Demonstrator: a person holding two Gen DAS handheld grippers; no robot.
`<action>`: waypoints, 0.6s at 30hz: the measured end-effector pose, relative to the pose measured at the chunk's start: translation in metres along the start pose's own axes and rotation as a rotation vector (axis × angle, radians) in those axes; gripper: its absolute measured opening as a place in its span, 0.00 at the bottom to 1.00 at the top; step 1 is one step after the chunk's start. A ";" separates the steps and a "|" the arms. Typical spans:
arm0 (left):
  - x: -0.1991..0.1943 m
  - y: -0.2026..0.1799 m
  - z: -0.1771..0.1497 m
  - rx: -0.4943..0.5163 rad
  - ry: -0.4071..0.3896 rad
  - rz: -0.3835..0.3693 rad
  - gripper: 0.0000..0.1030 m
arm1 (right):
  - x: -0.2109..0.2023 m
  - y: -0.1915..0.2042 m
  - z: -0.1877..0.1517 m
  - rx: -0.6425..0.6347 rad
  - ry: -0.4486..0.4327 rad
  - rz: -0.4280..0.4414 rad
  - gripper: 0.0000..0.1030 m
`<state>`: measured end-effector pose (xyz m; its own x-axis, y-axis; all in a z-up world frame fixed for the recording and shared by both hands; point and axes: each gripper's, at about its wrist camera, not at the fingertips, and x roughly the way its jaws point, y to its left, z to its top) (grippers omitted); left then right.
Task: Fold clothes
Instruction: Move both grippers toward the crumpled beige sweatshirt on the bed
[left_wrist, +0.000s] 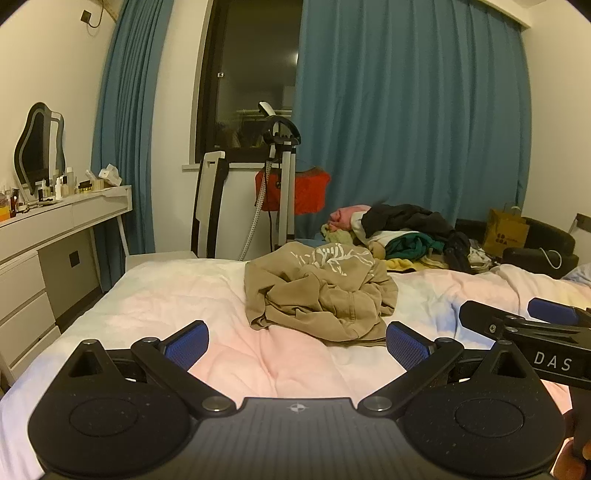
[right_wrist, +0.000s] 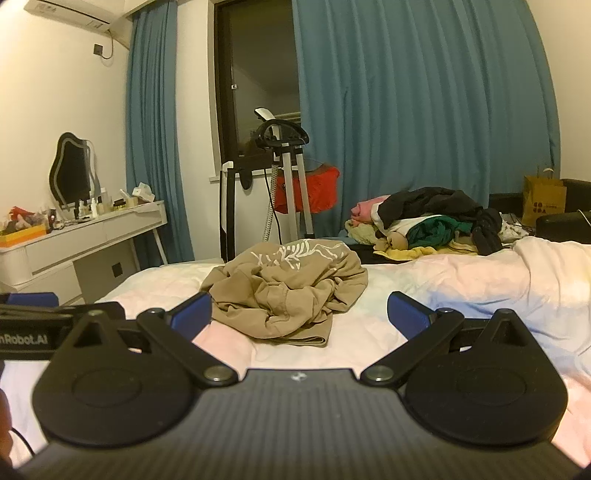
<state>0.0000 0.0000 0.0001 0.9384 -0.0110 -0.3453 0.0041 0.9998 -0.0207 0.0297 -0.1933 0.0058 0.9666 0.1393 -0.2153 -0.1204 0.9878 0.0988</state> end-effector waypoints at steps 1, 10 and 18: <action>0.000 0.000 0.000 0.005 -0.004 0.002 1.00 | 0.000 0.000 0.000 -0.003 0.003 -0.002 1.00; 0.001 0.004 -0.002 -0.009 -0.002 0.011 1.00 | 0.005 -0.010 -0.005 0.081 -0.003 0.018 1.00; 0.004 -0.001 -0.009 0.008 0.018 0.031 1.00 | -0.003 -0.014 -0.011 0.080 -0.006 -0.002 1.00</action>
<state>0.0008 -0.0013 -0.0099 0.9319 0.0196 -0.3622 -0.0219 0.9998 -0.0022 0.0265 -0.2072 -0.0063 0.9681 0.1368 -0.2098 -0.1002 0.9793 0.1761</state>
